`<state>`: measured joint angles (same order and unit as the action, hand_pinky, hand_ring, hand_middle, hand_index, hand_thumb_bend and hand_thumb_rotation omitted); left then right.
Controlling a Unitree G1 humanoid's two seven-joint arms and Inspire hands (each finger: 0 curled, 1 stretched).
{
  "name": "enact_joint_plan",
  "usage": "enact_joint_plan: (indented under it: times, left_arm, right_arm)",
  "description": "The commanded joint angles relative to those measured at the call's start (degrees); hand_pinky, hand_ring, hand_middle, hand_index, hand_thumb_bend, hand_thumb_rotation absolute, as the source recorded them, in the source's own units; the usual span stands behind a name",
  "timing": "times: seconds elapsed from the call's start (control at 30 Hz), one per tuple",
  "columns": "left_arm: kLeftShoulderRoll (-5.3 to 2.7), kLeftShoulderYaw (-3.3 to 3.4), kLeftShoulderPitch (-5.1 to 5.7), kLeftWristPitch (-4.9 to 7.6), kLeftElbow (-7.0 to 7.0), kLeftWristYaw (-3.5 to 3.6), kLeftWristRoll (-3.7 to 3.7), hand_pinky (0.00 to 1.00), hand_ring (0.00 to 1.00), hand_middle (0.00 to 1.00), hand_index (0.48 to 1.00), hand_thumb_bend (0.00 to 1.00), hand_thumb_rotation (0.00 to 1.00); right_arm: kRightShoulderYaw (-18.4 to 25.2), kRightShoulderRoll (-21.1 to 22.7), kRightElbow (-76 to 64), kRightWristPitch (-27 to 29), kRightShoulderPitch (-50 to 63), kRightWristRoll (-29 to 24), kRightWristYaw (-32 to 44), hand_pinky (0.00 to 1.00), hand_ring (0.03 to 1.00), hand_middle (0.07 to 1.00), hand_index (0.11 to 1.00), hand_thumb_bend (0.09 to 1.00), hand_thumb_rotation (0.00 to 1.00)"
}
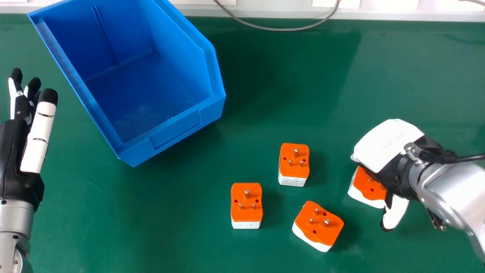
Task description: Pick all objects and put in blue box
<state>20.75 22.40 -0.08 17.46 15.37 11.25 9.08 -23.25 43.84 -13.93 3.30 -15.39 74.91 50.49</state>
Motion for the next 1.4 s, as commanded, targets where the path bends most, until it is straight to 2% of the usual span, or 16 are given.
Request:
enact_joint_plan:
  times: [0.0,0.23,0.43,0.47,0.5,0.53,0.57,0.77,0.9,0.97,1.0,1.03,1.13,1.2,1.3,1.37]
  left_arm:
    - [1.1,0.71,0.04,0.01,-1.28,0.06,0.59,0.97,1.0,1.0,1.0,0.58,0.85]
    - [1.17,0.76,0.52,-0.96,-2.51,-0.1,0.38,0.99,1.0,1.0,1.0,0.57,0.85]
    - [1.29,0.77,0.43,-0.41,-2.1,-0.28,-0.03,0.99,1.0,1.0,1.0,0.57,0.84]
    - [1.31,0.75,0.44,-0.33,-2.08,-0.31,-0.11,0.99,1.0,1.0,1.0,0.57,0.84]
    - [1.32,0.73,0.45,-0.29,-2.08,-0.35,-0.18,0.99,1.0,1.0,1.0,0.57,0.84]
    - [1.34,0.7,0.44,-0.2,-2.03,-0.39,-0.28,0.98,1.0,1.0,1.0,0.57,0.84]
    - [1.34,0.68,0.45,-0.1,-1.99,-0.43,-0.37,0.98,1.0,1.0,1.0,0.57,0.84]
    - [1.61,0.71,0.29,0.16,-1.43,-0.36,-0.54,0.98,1.0,1.0,1.0,0.57,0.84]
    - [1.74,0.75,0.56,-0.46,-2.08,-0.31,-0.24,0.98,1.0,1.0,1.0,0.57,0.84]
    - [1.79,0.79,0.65,-0.56,-2.17,-0.26,-0.15,0.98,1.0,1.0,1.0,0.57,0.84]
    - [1.81,0.79,0.72,-0.67,-2.31,-0.27,-0.16,0.98,1.0,1.0,1.0,0.57,0.84]
    - [1.81,0.79,0.81,-0.83,-2.54,-0.31,-0.19,0.98,1.0,1.0,1.0,0.57,0.84]
    - [1.84,0.82,1.05,-0.74,-2.74,-0.26,-0.23,0.98,1.0,1.0,1.0,0.57,0.84]
    - [1.89,0.81,1.02,-0.58,-2.55,-0.26,-0.3,0.98,1.0,1.0,1.0,0.57,0.84]
    - [1.98,0.77,0.98,-0.21,-2.24,-0.28,-0.53,0.98,1.0,1.0,1.0,0.56,0.84]
    - [1.99,0.71,1.25,-0.1,-2.67,-0.44,-0.86,0.98,1.0,1.0,1.0,0.56,0.84]
  right_arm:
    - [-0.1,-0.1,0.7,0.7,-1.0,1.3,-1.8,0.96,0.923,0.917,0.882,0.569,0.52]
    - [-1.5,0.1,4.1,2.6,-1.9,2.6,-5.0,0.95,0.906,0.892,0.86,0.568,0.54]
    - [-0.7,-0.7,4.2,2.6,-2.0,0.7,-6.0,0.99,0.898,0.881,0.839,0.561,0.55]
    - [-0.1,-1.0,4.1,2.3,-1.7,-0.4,-6.6,0.99,0.894,0.877,0.832,0.549,0.53]
    - [0.3,-1.2,4.0,2.1,-1.5,-1.2,-7.0,0.99,0.881,0.867,0.812,0.542,0.46]
    - [0.9,-1.4,3.8,2.0,-1.3,-2.4,-7.4,0.95,0.832,0.826,0.738,0.558,0.26]
    - [1.3,-1.5,3.8,2.0,-1.2,-3.5,-7.9,0.92,0.783,0.786,0.649,0.54,0.21]
    - [1.7,-0.7,5.7,4.3,-1.5,-7.1,-13.0,0.85,0.56,0.598,0.488,0.516,0.09]
    - [0.7,1.4,7.7,8.5,-2.4,-5.7,-19.6,0.82,0.521,0.571,0.472,0.517,0.06]
    - [0.3,2.5,8.6,10.4,-2.5,-4.5,-23.6,0.75,0.497,0.552,0.474,0.517,0.04]
    - [0.1,3.0,9.1,11.2,-2.5,-3.7,-25.4,0.68,0.475,0.535,0.476,0.517,0.04]
    - [-0.3,3.4,9.7,11.9,-2.7,-2.8,-26.7,0.68,0.475,0.535,0.476,0.517,0.04]
    - [-1.1,3.5,9.8,11.9,-3.1,-1.1,-24.6,0.68,0.475,0.535,0.476,0.517,0.04]
    - [-1.5,2.6,9.5,10.7,-3.5,-0.5,-20.8,0.54,0.439,0.495,0.491,0.517,0.02]
    - [-1.5,1.9,9.2,9.6,-3.5,0.1,-19.0,0.48,0.427,0.468,0.496,0.518,0.01]
    - [-1.5,1.8,9.0,9.3,-3.3,1.2,-19.7,0.46,0.425,0.462,0.496,0.519,0.0]
